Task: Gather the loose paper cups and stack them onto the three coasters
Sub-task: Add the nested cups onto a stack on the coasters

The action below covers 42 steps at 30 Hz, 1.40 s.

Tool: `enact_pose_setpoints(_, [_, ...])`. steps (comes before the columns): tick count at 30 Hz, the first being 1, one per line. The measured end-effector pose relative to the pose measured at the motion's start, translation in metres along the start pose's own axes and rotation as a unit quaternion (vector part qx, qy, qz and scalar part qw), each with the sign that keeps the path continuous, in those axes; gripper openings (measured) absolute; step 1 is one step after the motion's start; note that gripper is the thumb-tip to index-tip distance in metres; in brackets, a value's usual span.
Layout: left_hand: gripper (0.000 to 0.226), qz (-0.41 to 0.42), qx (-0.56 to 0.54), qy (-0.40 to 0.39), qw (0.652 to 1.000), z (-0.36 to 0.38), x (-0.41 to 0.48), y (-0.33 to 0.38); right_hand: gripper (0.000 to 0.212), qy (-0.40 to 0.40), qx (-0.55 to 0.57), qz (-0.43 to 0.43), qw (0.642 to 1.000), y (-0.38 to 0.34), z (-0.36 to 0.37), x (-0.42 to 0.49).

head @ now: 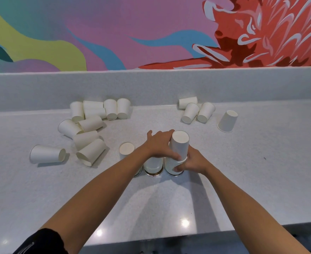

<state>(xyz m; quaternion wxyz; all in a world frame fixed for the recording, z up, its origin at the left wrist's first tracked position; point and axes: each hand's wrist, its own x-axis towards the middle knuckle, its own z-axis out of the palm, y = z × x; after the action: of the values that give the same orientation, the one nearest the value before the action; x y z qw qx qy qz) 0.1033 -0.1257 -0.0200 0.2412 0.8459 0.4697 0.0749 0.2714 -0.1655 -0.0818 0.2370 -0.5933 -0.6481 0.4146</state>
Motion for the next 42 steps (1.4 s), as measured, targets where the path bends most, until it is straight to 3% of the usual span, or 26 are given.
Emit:
enact_pose_setpoints(4, [0.083, -0.009, -0.008, -0.006, 1.0, 0.0, -0.002, 0.0, 0.095, 0.003, -0.003, 0.002, 1.0, -0.001, 0.001, 0.0])
enact_pose_setpoints(15, [0.07, -0.005, -0.012, -0.014, 1.0, -0.006, -0.003, -0.005, 0.096, -0.036, -0.011, 0.019, 0.999, -0.001, -0.009, -0.001])
enact_pose_setpoints(20, [0.076, 0.002, -0.007, -0.056, 0.998, -0.024, -0.004, -0.012, 0.102, -0.06, -0.076, 0.061, 0.993, 0.004, -0.026, 0.006])
enact_pose_setpoints(24, [0.074, -0.013, -0.096, -0.079, 0.992, -0.046, 0.003, -0.028, 0.089, -0.03, -0.114, 0.111, 0.987, 0.007, -0.052, 0.02])
enact_pose_setpoints(30, [0.049, -0.036, -0.208, -0.015, 0.977, -0.059, 0.029, -0.048, 0.069, 0.036, -0.198, 0.121, 0.972, 0.003, -0.082, 0.06])
enact_pose_setpoints(32, [0.041, -0.046, -0.214, -0.002, 0.976, -0.055, 0.038, -0.055, 0.065, 0.066, -0.264, 0.115, 0.955, 0.001, -0.087, 0.072])
enact_pose_setpoints(35, [0.034, -0.064, -0.217, 0.002, 0.974, -0.048, 0.057, -0.067, 0.061, 0.12, -0.408, 0.084, 0.901, -0.004, -0.095, 0.098])
enact_pose_setpoints(38, [0.028, -0.08, -0.223, 0.002, 0.972, -0.041, 0.083, -0.078, 0.072, 0.149, -0.443, 0.088, 0.88, -0.007, -0.106, 0.131])
enact_pose_setpoints(42, [0.023, -0.086, -0.232, -0.019, 0.969, -0.034, 0.117, -0.085, 0.103, 0.148, -0.447, 0.113, 0.875, -0.003, -0.118, 0.173])
